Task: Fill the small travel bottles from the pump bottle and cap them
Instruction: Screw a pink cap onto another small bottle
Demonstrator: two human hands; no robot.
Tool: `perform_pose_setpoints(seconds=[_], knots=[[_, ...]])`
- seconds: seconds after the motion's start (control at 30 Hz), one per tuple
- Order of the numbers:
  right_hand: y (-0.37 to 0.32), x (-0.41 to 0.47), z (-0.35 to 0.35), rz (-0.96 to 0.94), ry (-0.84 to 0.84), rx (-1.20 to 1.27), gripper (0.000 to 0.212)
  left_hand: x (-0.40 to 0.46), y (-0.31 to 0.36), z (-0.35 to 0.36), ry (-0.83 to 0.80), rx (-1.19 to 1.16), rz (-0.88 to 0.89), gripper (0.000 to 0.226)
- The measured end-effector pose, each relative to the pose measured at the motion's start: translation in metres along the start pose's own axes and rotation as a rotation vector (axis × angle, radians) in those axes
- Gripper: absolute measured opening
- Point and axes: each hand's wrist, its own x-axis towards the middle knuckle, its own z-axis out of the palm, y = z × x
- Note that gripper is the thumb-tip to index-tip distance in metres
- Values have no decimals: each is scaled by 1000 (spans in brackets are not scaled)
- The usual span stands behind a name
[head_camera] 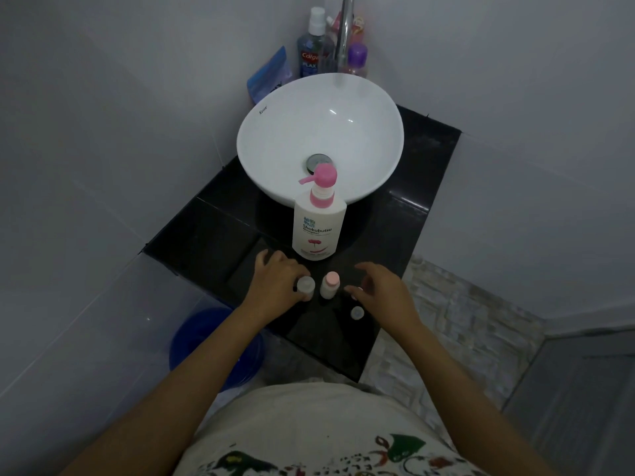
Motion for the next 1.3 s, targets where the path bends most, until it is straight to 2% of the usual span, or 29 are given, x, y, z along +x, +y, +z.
perform_pose_setpoints(seconds=[0.13, 0.27, 0.43, 0.6, 0.73, 0.83, 0.93, 1.03, 1.17, 1.3], knots=[[14, 3, 1, 76, -4, -41, 44, -2, 2, -5, 7, -26, -7, 34], [21, 12, 7, 131, -135, -152, 35, -7, 4, -15, 81, -137, 7, 31], [19, 22, 18, 177, -250, -261, 27, -24, 10, -35, 144, -386, 15, 25], [14, 30, 26, 186, -340, -322, 25, -47, 20, -57, 156, -752, -54, 35], [11, 27, 21, 216, -201, -206, 14, -54, 28, -69, 150, -1029, -135, 40], [4, 21, 0, 213, -36, 59, 9, -55, 32, -74, 200, -1260, -209, 42], [-18, 9, -37, 174, 47, 412, 11, -57, 35, -75, 180, -1325, -235, 38], [-48, -7, -78, 55, 52, 675, 17, -58, 37, -74, 84, -1319, -198, 37], [-79, -27, -113, -139, -29, 728, 26, -61, 46, -79, -22, -1248, -91, 35], [-88, -39, -118, -239, -89, 618, 27, -63, 55, -84, -16, -1158, -45, 36]])
